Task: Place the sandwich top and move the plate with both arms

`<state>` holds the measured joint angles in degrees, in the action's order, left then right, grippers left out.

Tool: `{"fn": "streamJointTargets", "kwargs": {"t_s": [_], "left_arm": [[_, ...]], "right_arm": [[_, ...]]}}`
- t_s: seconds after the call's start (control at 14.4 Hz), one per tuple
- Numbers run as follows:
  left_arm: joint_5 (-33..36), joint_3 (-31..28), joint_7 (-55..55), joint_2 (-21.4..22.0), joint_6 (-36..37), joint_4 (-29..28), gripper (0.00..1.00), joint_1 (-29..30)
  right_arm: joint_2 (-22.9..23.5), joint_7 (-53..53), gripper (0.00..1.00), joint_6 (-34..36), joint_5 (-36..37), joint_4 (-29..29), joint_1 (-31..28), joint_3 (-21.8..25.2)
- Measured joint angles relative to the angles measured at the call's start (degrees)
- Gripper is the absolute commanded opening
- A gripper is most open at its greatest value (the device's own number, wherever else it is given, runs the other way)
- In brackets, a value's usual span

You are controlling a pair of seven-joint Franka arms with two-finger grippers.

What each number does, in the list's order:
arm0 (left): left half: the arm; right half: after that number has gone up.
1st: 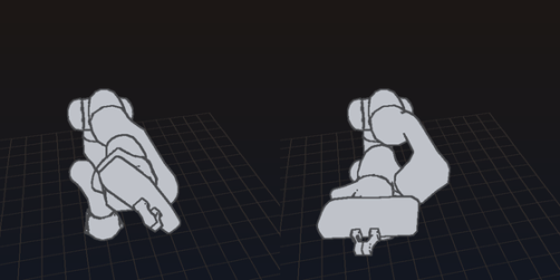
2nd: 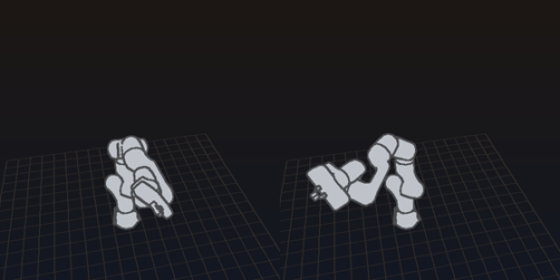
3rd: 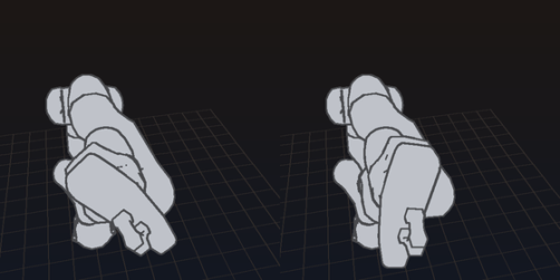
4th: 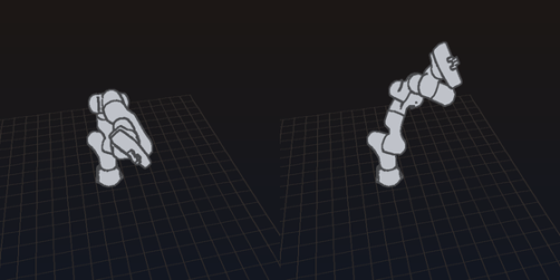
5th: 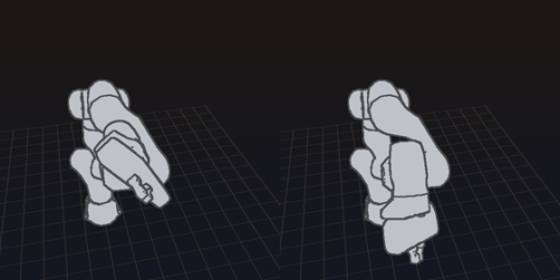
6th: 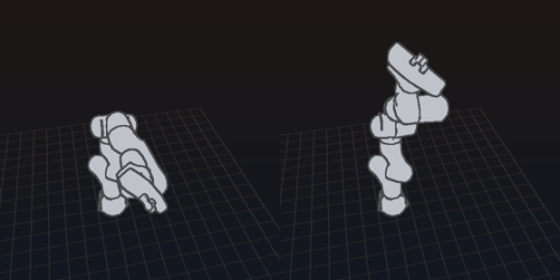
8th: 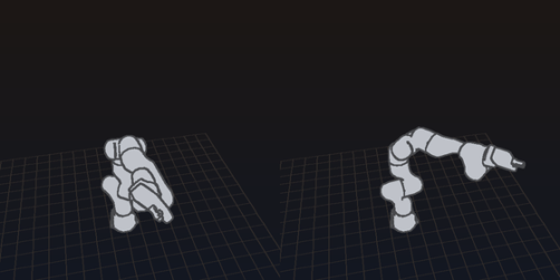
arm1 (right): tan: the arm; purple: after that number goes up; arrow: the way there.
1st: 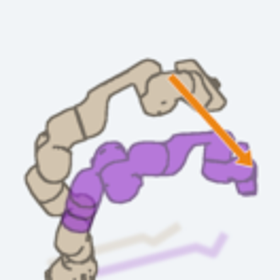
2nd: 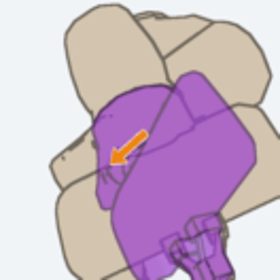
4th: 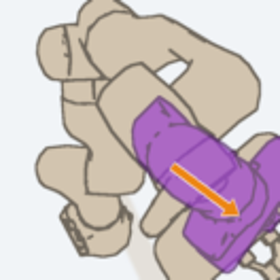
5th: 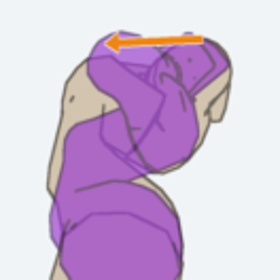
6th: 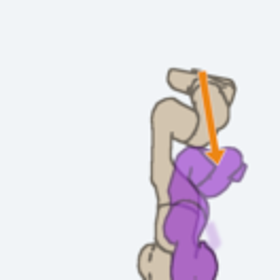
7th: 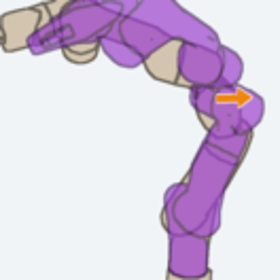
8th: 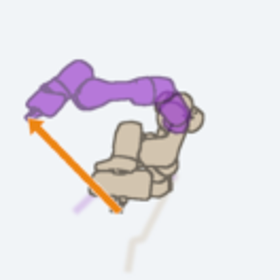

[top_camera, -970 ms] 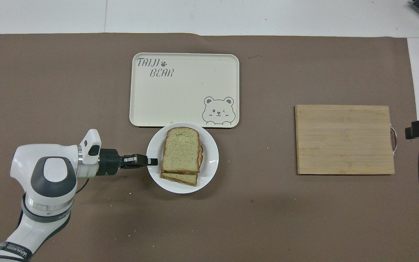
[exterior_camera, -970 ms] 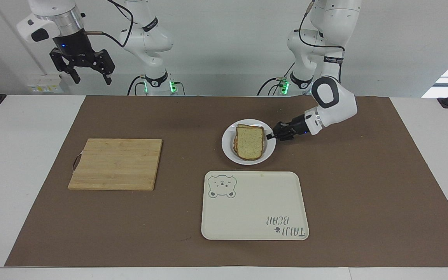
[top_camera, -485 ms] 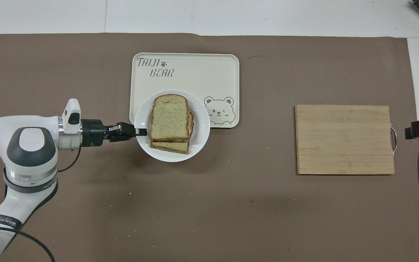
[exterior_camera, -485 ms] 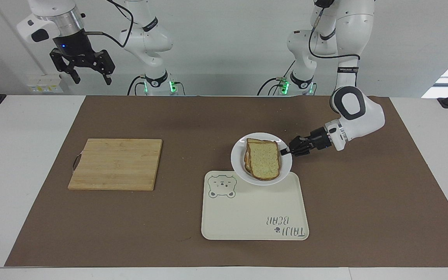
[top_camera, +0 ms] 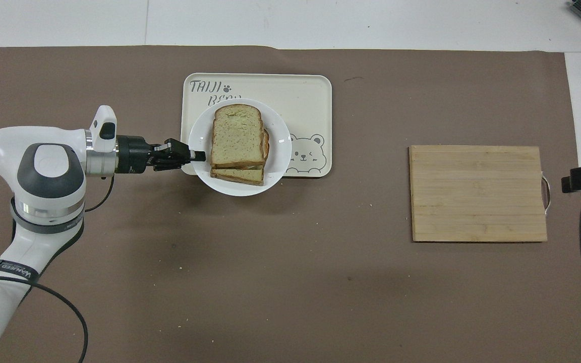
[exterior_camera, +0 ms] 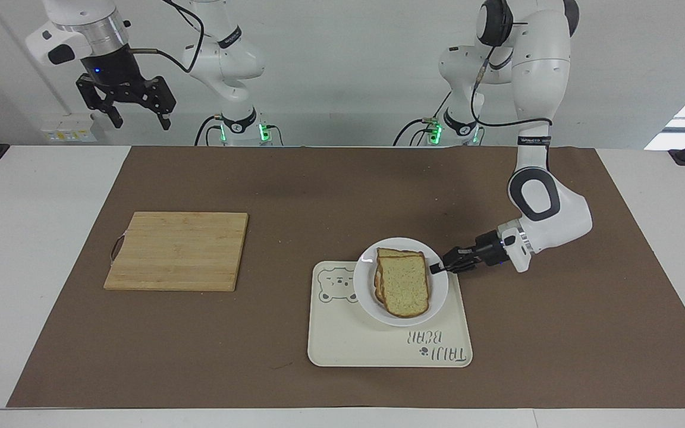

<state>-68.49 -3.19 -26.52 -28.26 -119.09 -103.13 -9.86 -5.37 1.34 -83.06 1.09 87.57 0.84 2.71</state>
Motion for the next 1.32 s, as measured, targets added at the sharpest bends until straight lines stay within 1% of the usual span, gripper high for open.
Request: {"fn": "streamJointTargets", "kwargs": {"t_s": [0.21,0.28,0.35,0.69,0.83,0.9,0.97,1.18,1.32], "left_arm": [[0.0,2.3,0.0,-2.9,-3.7,2.6,0.00,0.0],[0.0,2.9,0.1,-3.1,-4.5,3.2,0.58,-0.1],[0.0,3.2,0.2,-3.1,-4.8,3.5,1.00,-0.1],[2.5,2.7,0.3,-2.9,-4.8,4.6,1.00,0.7],[4.5,2.0,1.9,-1.9,-4.8,5.0,1.00,0.8],[7.1,1.6,4.3,-1.0,-4.8,5.1,1.00,0.9],[11.1,1.2,7.6,0.3,-4.8,5.1,1.00,1.0],[25.7,0.4,16.9,5.1,-4.3,5.2,1.00,1.4],[33.8,-0.8,19.8,8.2,-2.1,5.3,1.00,1.5]], "right_arm": [[0.0,0.0,1.00,0.0,0.0,0.0,0.0,0.0],[0.0,0.0,1.00,0.0,0.0,0.0,0.0,0.0],[0.0,0.0,1.00,0.0,0.0,0.0,0.0,0.0],[0.0,0.0,1.00,0.0,0.0,0.1,0.0,0.0],[0.0,0.0,1.00,0.0,0.0,0.1,0.0,0.0],[0.0,0.0,1.00,0.0,0.0,0.1,0.0,0.0],[0.0,0.0,1.00,0.0,0.0,0.1,0.0,0.0],[0.0,0.0,1.00,0.0,0.0,0.1,0.0,0.0],[0.0,0.0,1.00,0.0,0.0,0.1,0.0,0.0]]}}
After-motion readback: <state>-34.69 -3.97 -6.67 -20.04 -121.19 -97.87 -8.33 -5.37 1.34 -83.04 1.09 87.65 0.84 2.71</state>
